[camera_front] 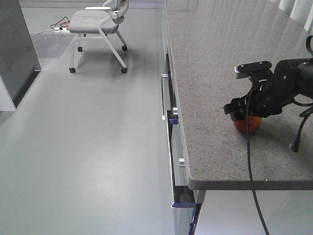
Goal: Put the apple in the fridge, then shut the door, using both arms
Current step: 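Reach the right gripper down over the apple and close on it, then lift the apple off the countertop with the right gripper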
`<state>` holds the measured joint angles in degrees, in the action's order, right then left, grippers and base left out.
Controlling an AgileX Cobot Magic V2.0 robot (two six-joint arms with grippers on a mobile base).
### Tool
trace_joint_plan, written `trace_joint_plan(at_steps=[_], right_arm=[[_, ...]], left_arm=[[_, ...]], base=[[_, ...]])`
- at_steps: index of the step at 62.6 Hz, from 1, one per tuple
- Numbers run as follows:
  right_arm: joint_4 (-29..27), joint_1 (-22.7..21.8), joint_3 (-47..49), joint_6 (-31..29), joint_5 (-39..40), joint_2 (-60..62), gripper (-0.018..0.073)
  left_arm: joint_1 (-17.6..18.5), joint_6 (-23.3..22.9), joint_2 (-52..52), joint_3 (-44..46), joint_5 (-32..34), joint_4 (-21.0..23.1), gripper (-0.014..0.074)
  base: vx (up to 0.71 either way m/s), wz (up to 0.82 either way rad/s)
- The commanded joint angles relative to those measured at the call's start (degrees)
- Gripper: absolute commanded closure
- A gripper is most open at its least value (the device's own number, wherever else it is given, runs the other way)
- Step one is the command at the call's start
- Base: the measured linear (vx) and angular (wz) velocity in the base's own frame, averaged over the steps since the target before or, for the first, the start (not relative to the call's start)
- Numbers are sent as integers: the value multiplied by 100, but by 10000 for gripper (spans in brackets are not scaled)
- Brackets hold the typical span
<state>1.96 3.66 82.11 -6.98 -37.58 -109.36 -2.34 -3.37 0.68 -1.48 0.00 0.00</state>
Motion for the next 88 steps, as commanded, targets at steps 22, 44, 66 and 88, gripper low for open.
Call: trace_joint_plan(at_steps=[22,44,66,88], right_arm=[[-467,-11,-810,-304,701,1547,139],[-2368,-11,-2403,-2148,814,3519,139],[-3881,-11,-3337,-3494,82,5279,139],[-4224,1209,-3594,-3622,-755,6466,140]], left_arm=[[11,-55,85,-123,441,68,603],[11,-55,85,-123,441,68,603],[11,-55,85,-123,441,68,603],[11,-55,85,-123,441,68,603]], base=[[0,0],[0,0],[0,0],[0,0]])
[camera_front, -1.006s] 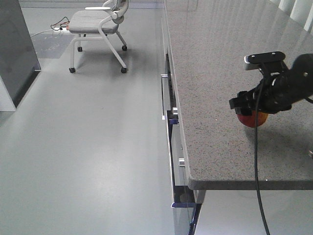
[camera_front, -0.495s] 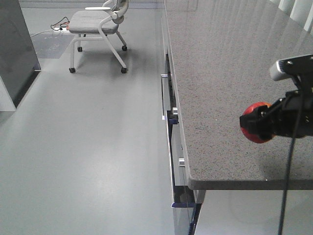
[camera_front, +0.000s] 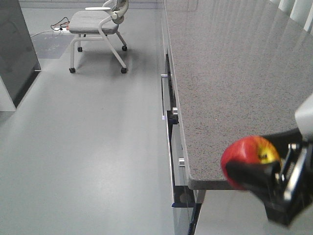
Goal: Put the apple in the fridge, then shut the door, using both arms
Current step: 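Lift the apple off the countertop with the right gripper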
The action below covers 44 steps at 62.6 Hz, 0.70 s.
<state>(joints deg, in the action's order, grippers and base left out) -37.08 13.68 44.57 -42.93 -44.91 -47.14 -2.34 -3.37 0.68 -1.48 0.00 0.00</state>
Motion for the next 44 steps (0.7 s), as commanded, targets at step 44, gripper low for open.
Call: trace_joint_plan(at_steps=[44], right_arm=[[-1148,365,160,523,-1408,2288,141]], left_arm=[[11,-55,85,-123,441,68,603]], base=[[0,0]])
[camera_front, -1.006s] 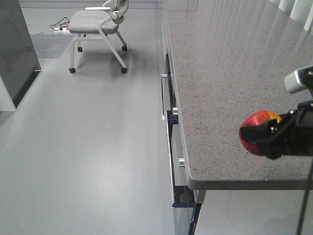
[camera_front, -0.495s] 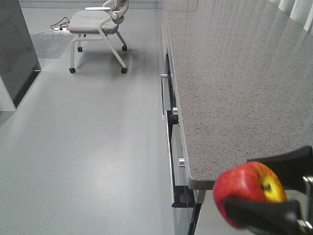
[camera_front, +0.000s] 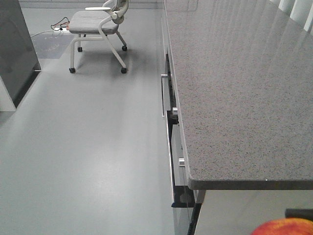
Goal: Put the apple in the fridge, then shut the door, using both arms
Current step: 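Lift the apple off the countertop with the right gripper, then drive the base away from the counter holding the apple in the right gripper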
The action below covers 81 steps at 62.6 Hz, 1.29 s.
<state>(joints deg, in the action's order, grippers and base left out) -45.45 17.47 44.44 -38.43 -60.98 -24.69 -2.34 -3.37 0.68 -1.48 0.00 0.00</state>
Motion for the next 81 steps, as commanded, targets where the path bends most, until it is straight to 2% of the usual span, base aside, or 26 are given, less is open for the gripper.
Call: trace_joint_plan(at_steps=[1,20,81], right_arm=[[-317,-14,173,84,158,72,141],[-310,-14,173,84,-247,189,141],[-310,-14,173,79,-242,189,141]], left_arm=[[11,-55,85,-123,441,68,603],[11,-55,85,-123,441,68,603],[11,-55,85,-123,441,68,603]], base=[[0,0],[0,0],[-1,3]])
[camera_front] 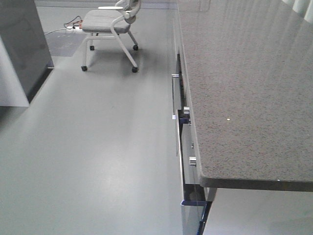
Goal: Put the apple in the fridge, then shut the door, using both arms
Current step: 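Drive the base away from the counter holding the apple in the right gripper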
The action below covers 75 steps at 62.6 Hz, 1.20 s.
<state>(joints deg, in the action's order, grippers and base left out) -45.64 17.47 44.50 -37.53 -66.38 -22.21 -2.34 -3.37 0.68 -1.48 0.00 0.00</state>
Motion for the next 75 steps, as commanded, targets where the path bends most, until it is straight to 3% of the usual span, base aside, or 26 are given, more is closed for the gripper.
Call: trace_joint_plan(at_steps=[1,75], right_arm=[[-291,-14,167,-12,298,-58,141],[-291,-14,167,-24,274,-54,141]], left_arm=[[11,-55,85,-123,441,68,603],[11,-55,85,-123,441,68,603]], base=[[-5,19],[-9,46]])
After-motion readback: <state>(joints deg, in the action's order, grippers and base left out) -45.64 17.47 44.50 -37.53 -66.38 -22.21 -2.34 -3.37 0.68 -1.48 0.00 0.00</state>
